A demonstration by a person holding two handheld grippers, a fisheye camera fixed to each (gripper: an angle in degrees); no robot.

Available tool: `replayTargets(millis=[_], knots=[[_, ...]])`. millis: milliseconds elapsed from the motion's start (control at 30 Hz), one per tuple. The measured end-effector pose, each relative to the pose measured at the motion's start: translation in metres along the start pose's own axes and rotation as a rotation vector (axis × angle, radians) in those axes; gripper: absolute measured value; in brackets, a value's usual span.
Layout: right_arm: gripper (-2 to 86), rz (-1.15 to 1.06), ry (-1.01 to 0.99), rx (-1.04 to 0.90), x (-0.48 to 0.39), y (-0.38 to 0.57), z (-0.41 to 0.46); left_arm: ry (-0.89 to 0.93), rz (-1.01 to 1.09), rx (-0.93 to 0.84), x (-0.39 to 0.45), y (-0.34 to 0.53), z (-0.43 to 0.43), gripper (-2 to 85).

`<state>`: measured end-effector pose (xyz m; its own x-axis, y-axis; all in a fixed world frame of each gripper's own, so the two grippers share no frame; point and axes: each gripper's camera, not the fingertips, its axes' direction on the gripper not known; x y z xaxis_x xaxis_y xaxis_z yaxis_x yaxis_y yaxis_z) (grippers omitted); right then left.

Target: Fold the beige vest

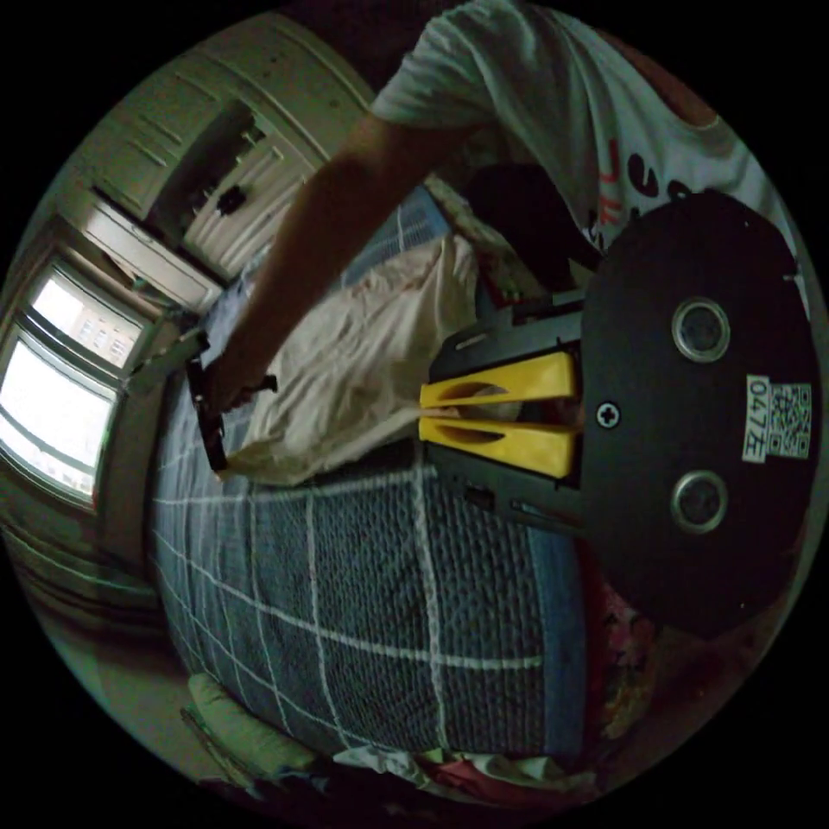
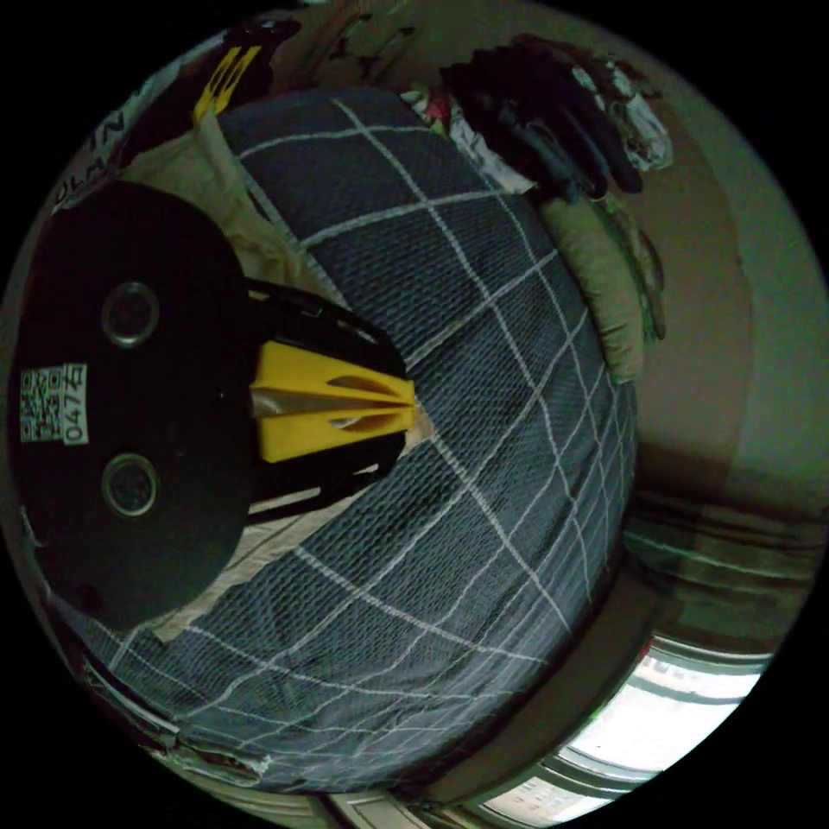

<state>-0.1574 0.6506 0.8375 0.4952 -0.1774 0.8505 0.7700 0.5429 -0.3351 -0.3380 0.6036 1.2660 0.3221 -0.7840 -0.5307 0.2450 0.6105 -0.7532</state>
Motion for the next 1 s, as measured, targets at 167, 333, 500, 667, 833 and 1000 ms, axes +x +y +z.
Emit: replayTargets(millis=[167,333,500,667,833,1000], knots=[[-0.3,0.053,-0.079,0.146,0.064,0.057,-0.069,0.141,0.089,0.043,0.087,-0.013,0.023,-0.8],[-0.3,0.108,-0.174,0.162,0.145,0.144,-0.124,0.16,0.22,-0.038,0.182,-0.028,0.077,-0.9],[-0.3,0.192,-0.169,0.17,0.202,0.219,-0.156,0.202,0.27,-0.097,0.256,-0.034,0.134,-0.8],[-0.2,0.264,-0.168,0.181,0.24,0.277,-0.168,0.107,0.279,-0.179,0.305,-0.035,0.193,0.1],[0.9,0.367,-0.139,0.123,0.264,0.322,-0.171,0.064,0.293,-0.209,0.332,-0.03,0.221,6.1],[4.2,0.407,-0.052,0.188,0.271,0.343,-0.21,0.117,0.334,-0.144,0.354,-0.023,0.218,7.8]])
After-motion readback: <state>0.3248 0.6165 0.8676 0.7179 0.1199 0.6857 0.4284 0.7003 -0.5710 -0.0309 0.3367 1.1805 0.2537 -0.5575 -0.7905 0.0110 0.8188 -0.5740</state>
